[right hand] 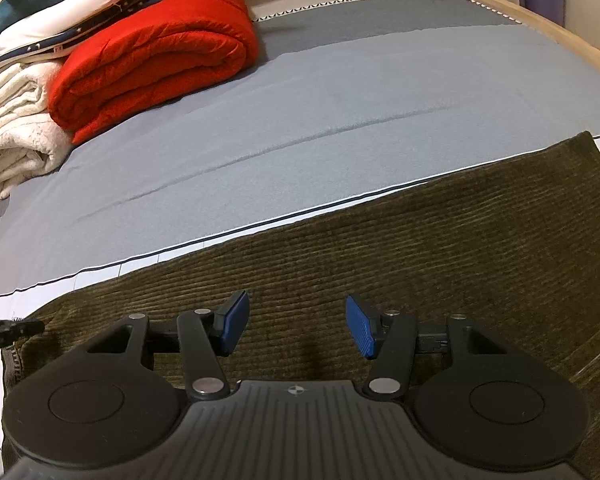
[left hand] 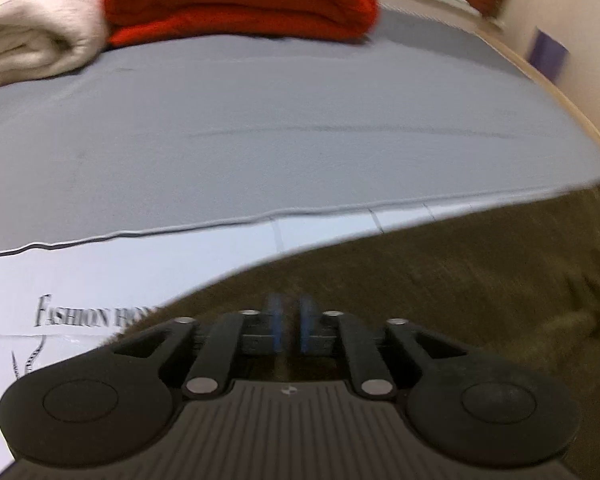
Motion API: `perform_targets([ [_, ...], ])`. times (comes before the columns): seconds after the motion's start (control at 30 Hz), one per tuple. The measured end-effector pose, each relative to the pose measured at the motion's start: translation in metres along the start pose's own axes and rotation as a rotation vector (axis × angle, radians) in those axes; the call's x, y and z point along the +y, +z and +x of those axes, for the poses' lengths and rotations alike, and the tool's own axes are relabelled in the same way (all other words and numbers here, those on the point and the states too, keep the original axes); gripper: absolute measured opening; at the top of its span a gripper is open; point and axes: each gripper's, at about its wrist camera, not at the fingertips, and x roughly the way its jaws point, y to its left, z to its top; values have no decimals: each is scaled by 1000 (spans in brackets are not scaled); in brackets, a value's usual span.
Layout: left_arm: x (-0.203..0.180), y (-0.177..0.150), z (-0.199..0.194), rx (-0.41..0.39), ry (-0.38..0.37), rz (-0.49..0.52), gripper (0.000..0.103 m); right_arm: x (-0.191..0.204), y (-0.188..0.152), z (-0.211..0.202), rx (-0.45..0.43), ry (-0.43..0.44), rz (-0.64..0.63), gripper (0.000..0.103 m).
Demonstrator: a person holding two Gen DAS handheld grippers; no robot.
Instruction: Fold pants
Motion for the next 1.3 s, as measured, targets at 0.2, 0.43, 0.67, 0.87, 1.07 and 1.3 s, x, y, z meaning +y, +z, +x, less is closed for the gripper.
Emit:
perform_targets([
  [0.2,6,11,13,-82,97,-73,83,-4,0,4,7,-10,8,57],
  [0.43,-14,9,44,-35,97,18,89,-6,4,9,13,-8,16,57],
  [0.67,-23,-4,65,13,52,63,46,-9,5,9,17,-8,19,57],
  [0.87,-39,-4,46,25,78,158,17,-12,4,0,4,-11,24,57],
  [1.07,-61,-7,-12,-32,91,223,16,-27,9,-22,-31,-15,45,56],
  [1.3,-101,-46,-108,-28,55,276,14,-78,14,-64,-104,-44,167,56],
])
